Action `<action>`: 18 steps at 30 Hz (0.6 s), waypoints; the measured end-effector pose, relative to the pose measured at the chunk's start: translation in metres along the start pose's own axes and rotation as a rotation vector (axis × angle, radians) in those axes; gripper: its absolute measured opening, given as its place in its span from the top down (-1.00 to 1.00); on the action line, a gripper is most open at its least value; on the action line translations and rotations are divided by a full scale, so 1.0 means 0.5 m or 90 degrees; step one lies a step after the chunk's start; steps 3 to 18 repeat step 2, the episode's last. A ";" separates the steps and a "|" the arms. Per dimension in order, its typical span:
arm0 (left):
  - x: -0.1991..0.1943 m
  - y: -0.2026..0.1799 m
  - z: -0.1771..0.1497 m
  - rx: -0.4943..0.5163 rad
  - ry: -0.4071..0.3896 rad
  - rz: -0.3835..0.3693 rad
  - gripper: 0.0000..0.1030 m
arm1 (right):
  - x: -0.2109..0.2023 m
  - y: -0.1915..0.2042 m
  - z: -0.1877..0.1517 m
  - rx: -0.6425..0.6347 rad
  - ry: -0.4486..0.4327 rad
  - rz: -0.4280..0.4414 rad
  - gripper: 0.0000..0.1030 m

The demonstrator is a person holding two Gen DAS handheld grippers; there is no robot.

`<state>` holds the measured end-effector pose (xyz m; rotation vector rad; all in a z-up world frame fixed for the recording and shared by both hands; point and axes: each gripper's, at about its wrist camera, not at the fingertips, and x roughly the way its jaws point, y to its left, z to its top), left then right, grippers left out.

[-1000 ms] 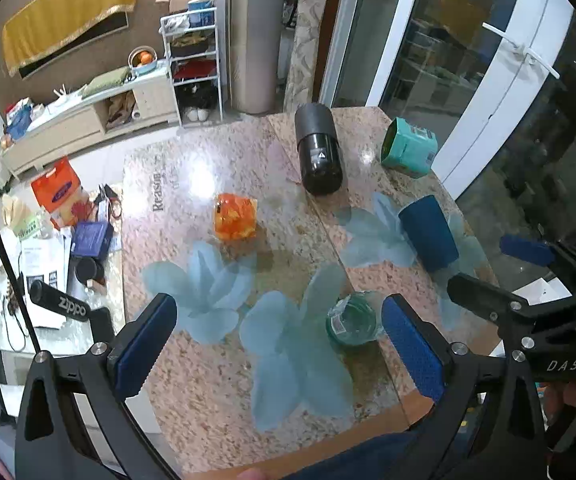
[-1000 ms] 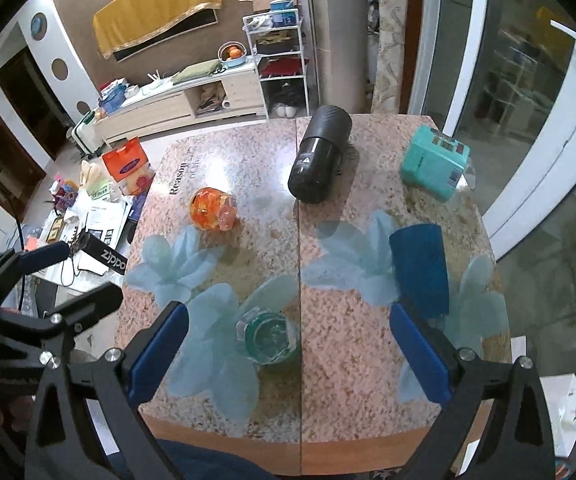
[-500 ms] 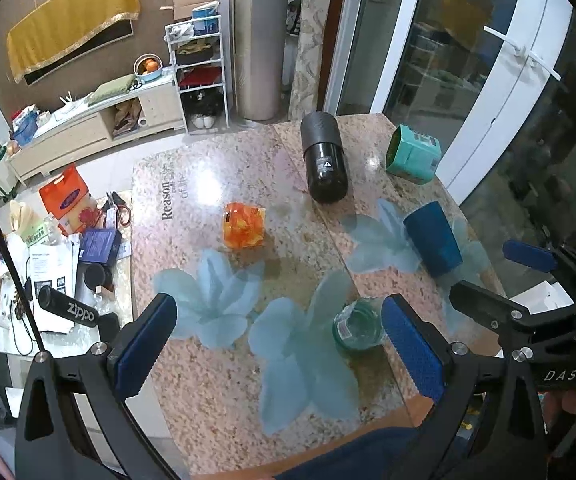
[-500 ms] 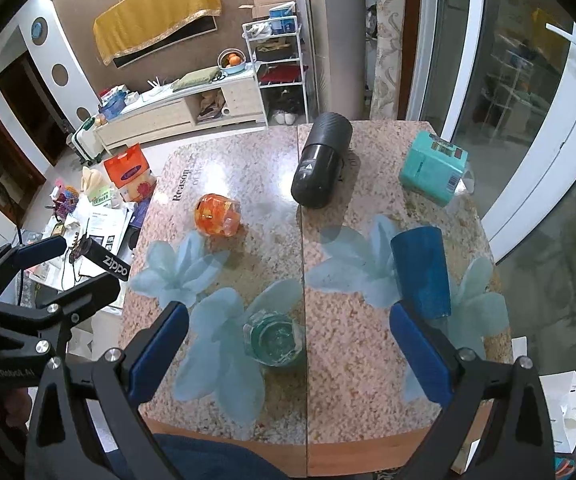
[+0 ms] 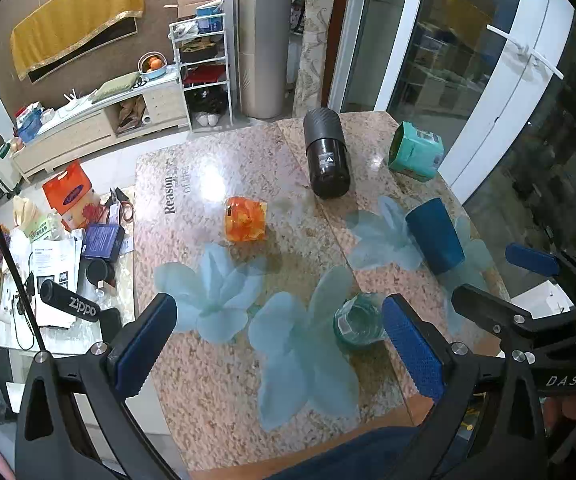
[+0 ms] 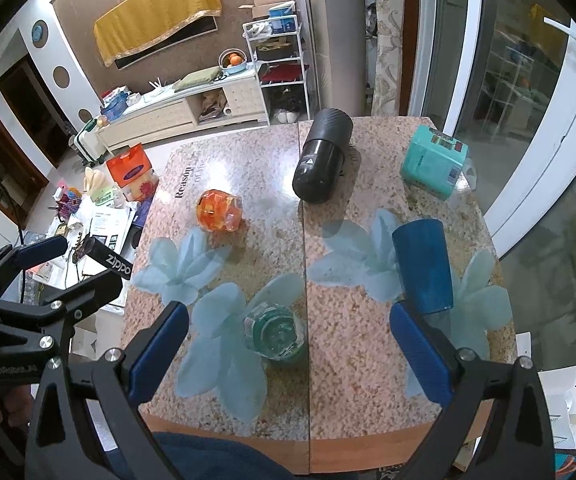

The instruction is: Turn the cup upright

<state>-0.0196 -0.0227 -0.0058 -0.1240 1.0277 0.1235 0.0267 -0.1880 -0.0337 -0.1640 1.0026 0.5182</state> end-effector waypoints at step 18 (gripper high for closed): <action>0.000 0.000 -0.002 0.000 -0.001 0.001 -1.00 | -0.001 0.002 -0.002 0.000 0.001 0.000 -0.96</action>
